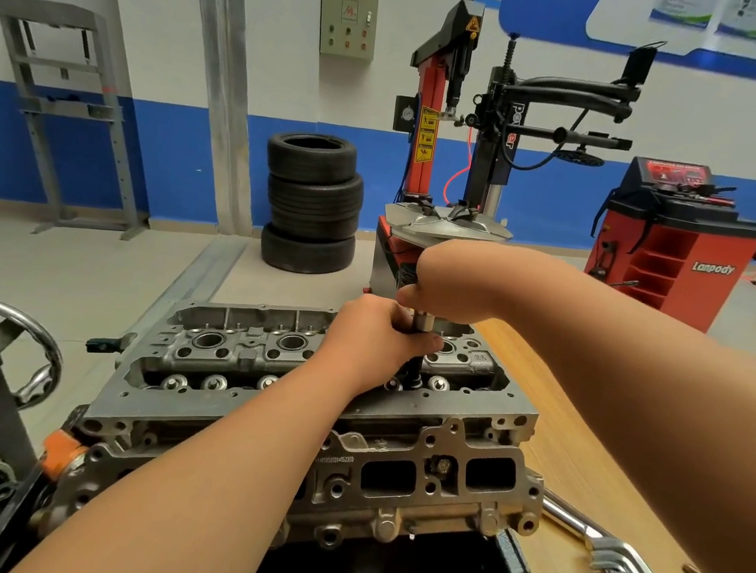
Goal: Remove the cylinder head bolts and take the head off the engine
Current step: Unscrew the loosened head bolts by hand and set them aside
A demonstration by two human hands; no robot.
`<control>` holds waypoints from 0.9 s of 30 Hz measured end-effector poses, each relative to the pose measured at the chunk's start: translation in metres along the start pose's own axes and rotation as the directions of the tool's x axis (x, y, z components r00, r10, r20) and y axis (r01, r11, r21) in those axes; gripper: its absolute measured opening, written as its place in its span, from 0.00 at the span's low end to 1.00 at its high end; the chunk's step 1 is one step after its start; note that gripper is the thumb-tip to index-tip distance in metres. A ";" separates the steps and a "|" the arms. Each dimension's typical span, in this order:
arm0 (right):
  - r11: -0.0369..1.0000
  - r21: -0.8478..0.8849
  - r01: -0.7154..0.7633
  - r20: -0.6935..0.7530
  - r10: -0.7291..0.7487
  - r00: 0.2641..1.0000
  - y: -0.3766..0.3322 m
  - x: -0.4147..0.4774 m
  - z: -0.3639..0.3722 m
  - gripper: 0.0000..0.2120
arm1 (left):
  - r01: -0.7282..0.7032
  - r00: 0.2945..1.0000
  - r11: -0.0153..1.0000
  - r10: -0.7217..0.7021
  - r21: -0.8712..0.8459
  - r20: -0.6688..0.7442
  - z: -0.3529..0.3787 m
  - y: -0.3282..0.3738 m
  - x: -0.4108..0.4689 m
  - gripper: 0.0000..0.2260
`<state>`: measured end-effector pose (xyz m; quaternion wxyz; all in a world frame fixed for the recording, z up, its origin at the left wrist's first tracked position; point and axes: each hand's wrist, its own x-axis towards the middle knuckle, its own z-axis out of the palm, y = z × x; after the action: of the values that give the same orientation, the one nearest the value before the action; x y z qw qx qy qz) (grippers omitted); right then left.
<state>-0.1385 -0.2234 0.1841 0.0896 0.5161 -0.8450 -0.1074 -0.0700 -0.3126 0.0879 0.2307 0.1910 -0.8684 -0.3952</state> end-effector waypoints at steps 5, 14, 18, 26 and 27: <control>0.999 0.037 -0.039 -0.045 0.040 0.998 0.002 -0.006 0.007 0.22 | -0.010 1.000 0.999 0.011 -0.046 0.022 0.001 0.001 -0.002 0.16; -0.002 0.998 0.061 -0.048 0.594 0.803 -0.044 0.008 0.050 0.22 | -0.038 0.998 0.998 0.036 0.054 0.047 -0.004 0.003 -0.005 0.08; -0.292 0.956 -0.015 0.081 0.213 0.974 -0.013 0.016 0.053 0.30 | -0.030 0.991 0.999 0.027 0.015 0.130 -0.003 0.002 -0.005 0.08; -0.102 0.990 0.098 -0.022 0.574 0.819 -0.045 0.007 0.065 0.17 | -0.081 0.990 0.993 0.070 0.087 0.123 -0.004 -0.003 -0.005 0.10; -0.033 0.992 0.118 -0.072 0.623 0.779 -0.051 0.008 0.069 0.15 | -0.093 0.990 0.989 0.080 0.117 0.115 -0.005 -0.002 -0.005 0.11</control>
<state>-0.1166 -0.2473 0.1044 -0.0516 0.2558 -0.6940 0.6710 -0.0633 -0.3140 0.0882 0.1873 0.1449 -0.9098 -0.3409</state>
